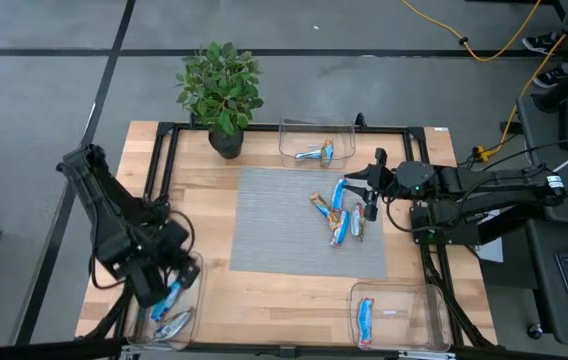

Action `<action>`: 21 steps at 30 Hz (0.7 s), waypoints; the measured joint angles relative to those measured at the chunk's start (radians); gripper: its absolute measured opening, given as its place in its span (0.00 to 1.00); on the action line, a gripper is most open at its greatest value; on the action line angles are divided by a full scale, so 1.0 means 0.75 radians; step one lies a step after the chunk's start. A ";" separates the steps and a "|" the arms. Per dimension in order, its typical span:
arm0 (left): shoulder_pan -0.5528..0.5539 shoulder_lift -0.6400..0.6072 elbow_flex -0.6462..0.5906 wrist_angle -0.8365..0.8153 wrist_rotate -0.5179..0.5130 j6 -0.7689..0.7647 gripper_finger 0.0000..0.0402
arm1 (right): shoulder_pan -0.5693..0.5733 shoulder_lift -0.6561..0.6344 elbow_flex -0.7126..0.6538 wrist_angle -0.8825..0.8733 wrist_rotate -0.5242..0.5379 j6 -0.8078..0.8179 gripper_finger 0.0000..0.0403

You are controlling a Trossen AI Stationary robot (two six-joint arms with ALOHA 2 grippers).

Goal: Pick and place Granola Bars by type
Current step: Put the red granola bar into the bottom right transparent bin

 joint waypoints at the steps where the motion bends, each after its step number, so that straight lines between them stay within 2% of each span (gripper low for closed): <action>1: 0.019 -0.019 0.000 0.014 -0.091 0.054 0.39 | 0.000 0.000 0.000 0.000 0.000 0.009 0.31; 7: 0.137 -0.101 0.001 0.152 -0.566 0.465 0.38 | 0.000 0.000 0.000 0.000 0.000 0.033 0.31; 11: 0.230 -0.110 0.001 0.205 -0.734 0.697 0.39 | 0.000 0.000 0.000 0.001 0.001 0.032 0.31; 15: 0.358 -0.110 0.001 0.252 -0.738 0.866 0.38 | 0.000 0.000 0.000 0.001 0.002 0.029 0.31; 21: 0.543 -0.109 0.001 0.506 -0.614 1.288 0.37 | 0.000 0.000 0.000 0.000 0.003 0.023 0.31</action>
